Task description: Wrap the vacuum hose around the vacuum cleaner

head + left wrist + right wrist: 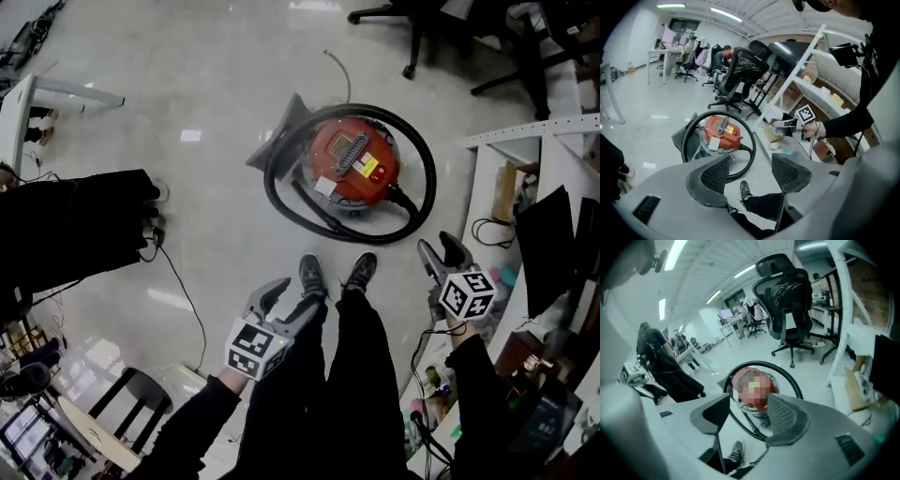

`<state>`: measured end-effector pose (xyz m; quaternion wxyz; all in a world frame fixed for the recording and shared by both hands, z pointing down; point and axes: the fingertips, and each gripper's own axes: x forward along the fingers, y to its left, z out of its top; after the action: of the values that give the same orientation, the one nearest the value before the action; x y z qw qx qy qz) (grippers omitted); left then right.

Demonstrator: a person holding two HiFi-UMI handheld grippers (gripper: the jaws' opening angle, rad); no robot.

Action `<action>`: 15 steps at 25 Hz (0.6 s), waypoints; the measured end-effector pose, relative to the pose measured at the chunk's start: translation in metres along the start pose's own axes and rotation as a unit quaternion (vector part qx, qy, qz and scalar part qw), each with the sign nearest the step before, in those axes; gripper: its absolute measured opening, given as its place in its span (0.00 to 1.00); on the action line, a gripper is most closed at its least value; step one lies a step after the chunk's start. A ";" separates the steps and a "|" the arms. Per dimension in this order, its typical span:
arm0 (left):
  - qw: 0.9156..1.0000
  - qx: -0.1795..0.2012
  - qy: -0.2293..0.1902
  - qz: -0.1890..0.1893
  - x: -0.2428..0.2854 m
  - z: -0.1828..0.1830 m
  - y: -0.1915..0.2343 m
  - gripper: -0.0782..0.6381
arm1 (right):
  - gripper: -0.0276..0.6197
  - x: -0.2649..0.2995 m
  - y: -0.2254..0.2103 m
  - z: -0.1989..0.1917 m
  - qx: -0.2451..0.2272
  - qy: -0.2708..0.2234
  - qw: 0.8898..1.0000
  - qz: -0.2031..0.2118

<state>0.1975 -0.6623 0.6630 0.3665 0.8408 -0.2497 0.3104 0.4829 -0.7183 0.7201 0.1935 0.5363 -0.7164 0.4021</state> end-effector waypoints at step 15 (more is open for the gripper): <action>0.992 0.094 -0.051 -0.072 -0.104 0.059 -0.112 0.53 | 0.12 -0.167 0.203 0.006 0.068 -0.060 0.994 0.058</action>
<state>0.2185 -0.6200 0.5060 0.2941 0.9021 -0.1764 0.2618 0.3552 -0.6004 0.5232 0.0893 0.5292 -0.7276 0.4273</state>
